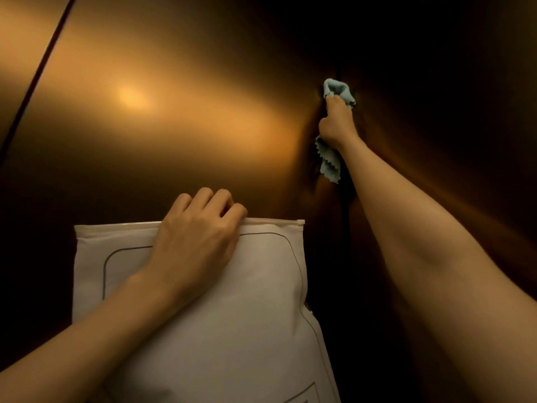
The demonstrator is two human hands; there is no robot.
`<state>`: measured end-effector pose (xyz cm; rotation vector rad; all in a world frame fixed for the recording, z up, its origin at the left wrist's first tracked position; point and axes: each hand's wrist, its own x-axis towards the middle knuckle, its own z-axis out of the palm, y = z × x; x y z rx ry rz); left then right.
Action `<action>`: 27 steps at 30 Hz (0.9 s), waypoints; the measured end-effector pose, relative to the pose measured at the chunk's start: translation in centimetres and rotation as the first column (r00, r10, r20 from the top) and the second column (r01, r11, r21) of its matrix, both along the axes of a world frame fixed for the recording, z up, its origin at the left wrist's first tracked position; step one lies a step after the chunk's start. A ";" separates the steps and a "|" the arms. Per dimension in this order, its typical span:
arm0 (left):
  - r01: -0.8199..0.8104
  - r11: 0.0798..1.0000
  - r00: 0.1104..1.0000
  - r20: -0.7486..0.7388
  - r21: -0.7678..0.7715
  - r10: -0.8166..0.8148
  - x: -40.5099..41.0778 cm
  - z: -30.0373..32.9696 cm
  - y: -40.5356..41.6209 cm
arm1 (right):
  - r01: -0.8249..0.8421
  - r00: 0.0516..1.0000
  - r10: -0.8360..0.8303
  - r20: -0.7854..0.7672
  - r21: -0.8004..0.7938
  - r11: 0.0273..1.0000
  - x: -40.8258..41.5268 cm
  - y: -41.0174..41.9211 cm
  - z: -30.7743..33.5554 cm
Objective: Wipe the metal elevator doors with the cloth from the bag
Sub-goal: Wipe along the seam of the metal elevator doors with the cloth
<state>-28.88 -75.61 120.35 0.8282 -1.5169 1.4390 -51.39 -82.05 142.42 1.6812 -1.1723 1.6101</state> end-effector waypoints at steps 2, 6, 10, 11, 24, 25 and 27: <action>-0.016 1.000 1.000 0.007 -0.005 0.016 0.1 -0.2 0.2 | 0.003 1.000 -0.004 -0.013 -0.017 1.000 0.0 -0.1 -0.8; -0.019 1.000 1.000 0.000 0.015 0.019 0.8 -2.0 0.9 | -0.001 1.000 -0.001 -0.031 -0.056 0.998 -0.1 -0.7 -5.5; 0.006 0.996 1.000 -0.004 0.088 -0.005 1.1 -6.4 1.8 | -0.011 1.000 0.011 -0.003 -0.053 0.999 -0.2 -0.9 -12.9; 0.008 0.992 1.000 -0.012 0.124 -0.006 1.2 -7.7 2.1 | -0.015 1.000 0.015 0.001 -0.035 0.999 -0.2 -1.1 -15.1; 0.131 0.888 0.991 -0.033 0.440 -0.131 3.4 -19.8 6.1 | -0.032 0.986 0.022 0.166 0.054 0.998 -0.5 0.4 -44.2; 0.143 0.884 0.989 -0.037 0.445 -0.141 3.8 -20.5 6.3 | -0.024 0.985 0.013 0.170 0.065 0.998 -0.7 0.4 -46.3; 0.141 0.857 0.989 -0.043 0.496 -0.138 5.1 -22.3 7.1 | -0.007 0.988 -0.015 0.157 0.138 0.990 -0.7 1.0 -51.0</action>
